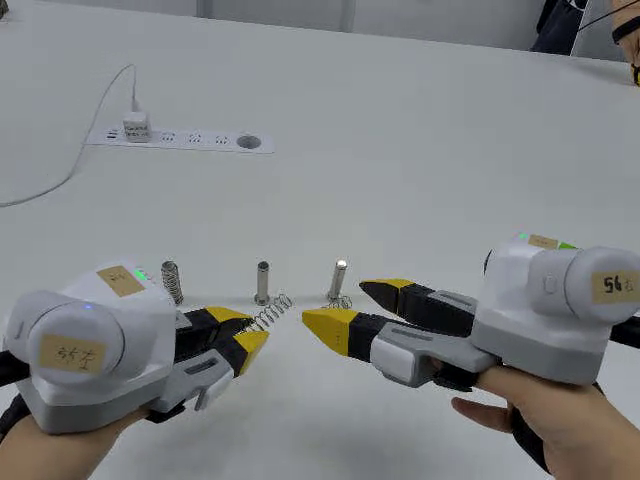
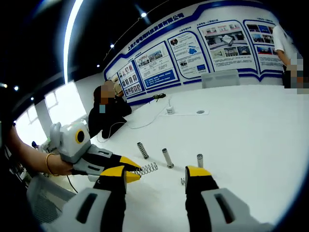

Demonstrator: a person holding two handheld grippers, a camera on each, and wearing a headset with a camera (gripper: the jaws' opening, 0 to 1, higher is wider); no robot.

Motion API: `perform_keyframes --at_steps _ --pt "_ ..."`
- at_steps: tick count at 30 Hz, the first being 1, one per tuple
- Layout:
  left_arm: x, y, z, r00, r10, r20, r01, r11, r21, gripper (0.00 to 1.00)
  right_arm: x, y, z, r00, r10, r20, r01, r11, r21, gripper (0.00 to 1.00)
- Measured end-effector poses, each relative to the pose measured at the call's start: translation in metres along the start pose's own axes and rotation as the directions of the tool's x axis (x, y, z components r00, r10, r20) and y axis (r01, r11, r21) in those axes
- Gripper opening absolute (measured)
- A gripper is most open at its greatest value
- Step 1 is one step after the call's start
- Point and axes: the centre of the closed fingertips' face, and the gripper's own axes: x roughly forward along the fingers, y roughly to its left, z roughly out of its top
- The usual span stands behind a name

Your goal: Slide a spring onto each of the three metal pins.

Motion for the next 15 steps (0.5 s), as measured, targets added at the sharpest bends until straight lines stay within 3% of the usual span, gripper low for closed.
perform_keyframes --at_steps 7,15 --pt "-0.010 -0.005 0.010 0.9988 -0.003 0.049 0.003 1.000 -0.005 0.10 0.008 0.010 0.005 0.9984 0.054 0.017 -0.055 0.994 0.098 0.45" --pt "-0.022 -0.013 0.025 0.9920 -0.013 0.126 0.015 1.000 -0.014 0.10 0.014 0.021 0.008 0.9944 0.100 0.034 -0.104 0.981 0.162 0.38"
